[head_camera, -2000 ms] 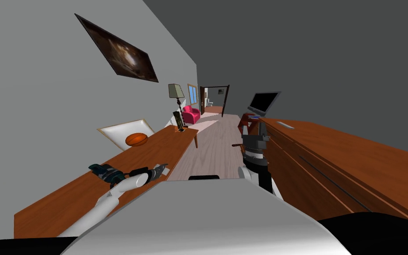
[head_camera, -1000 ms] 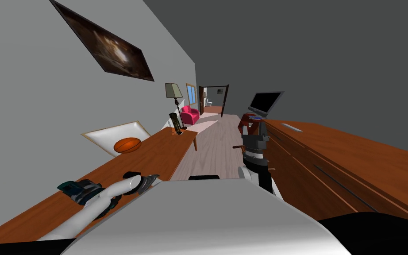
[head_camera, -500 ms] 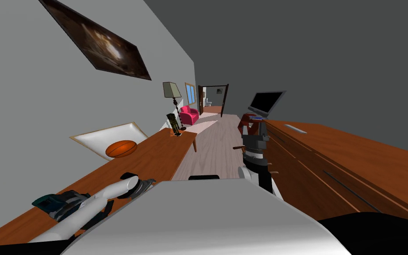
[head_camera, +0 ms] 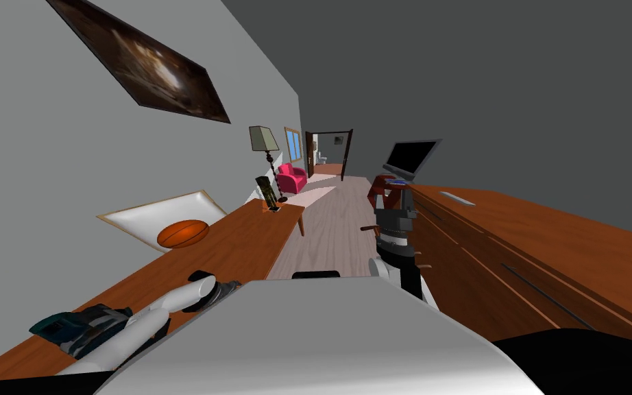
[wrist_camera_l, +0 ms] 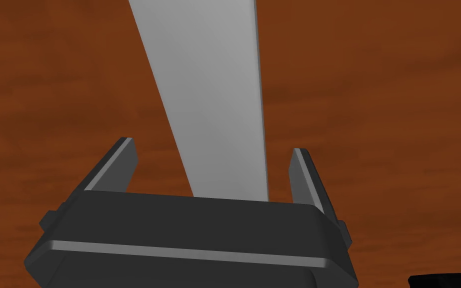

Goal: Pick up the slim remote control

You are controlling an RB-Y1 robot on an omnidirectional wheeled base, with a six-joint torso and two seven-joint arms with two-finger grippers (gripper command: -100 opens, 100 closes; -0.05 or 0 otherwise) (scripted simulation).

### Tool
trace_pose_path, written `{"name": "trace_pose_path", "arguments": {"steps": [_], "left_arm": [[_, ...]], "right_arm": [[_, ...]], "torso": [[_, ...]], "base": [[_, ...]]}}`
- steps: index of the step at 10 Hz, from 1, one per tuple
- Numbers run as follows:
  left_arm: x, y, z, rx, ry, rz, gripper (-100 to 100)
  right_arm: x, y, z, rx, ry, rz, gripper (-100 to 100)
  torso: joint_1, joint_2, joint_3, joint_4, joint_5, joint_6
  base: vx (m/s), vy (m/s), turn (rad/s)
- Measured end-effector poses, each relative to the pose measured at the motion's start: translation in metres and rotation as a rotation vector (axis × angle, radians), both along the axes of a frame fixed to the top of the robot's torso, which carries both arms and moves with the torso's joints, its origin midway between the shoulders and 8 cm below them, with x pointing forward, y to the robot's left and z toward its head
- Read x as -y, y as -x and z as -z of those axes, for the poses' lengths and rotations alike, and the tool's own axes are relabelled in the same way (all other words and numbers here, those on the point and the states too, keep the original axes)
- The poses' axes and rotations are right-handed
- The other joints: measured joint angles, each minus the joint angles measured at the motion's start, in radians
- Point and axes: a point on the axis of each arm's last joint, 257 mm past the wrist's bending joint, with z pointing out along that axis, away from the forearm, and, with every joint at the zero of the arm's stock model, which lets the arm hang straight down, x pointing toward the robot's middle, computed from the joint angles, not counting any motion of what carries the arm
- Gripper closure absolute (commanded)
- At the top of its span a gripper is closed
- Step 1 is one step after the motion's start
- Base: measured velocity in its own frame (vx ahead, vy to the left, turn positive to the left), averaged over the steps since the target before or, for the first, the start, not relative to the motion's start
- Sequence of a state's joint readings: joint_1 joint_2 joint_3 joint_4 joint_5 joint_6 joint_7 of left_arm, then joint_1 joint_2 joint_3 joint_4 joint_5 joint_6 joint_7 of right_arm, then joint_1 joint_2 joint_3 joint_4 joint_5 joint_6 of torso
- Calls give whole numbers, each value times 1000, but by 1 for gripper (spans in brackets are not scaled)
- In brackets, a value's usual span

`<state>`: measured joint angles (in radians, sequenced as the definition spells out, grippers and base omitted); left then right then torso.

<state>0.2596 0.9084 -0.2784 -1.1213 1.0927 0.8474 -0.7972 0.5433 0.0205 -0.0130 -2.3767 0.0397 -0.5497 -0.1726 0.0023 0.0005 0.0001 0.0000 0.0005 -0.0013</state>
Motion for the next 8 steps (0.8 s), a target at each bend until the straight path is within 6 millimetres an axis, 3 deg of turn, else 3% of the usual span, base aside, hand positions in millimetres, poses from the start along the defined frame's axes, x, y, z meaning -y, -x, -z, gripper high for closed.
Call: {"name": "trace_pose_path", "arguments": {"steps": [1, 2, 6, 7, 8], "left_arm": [[4, 1, 5, 1, 0, -3, -100], [4, 1, 6, 2, -1, -4, 100], [4, 2, 6, 1, -1, -6, 100], [4, 2, 6, 1, -1, -5, 0], [4, 1, 6, 2, -1, -5, 100]], "right_arm": [[0, 0, 0, 0, 0, 0, 0], [0, 0, 0, 0, 0, 0, 0], [0, 0, 0, 0, 0, 0, 0], [0, 0, 0, 0, 0, 0, 0], [0, 0, 0, 0, 0, 0, 0]], "torso": [[1, 0, 0, 0, 0, 0], [-1, 0, 0, 0, 0, 0], [-3, 0, 0, 0, 0, 1], [-3, 0, 0, 0, 0, 1], [-3, 0, 0, 0, 0, 1]], "base": [[-3, 25, -10], [-1, 6, 8], [0, 0, 0], [0, 0, 0], [-1, -50, 66]]}}
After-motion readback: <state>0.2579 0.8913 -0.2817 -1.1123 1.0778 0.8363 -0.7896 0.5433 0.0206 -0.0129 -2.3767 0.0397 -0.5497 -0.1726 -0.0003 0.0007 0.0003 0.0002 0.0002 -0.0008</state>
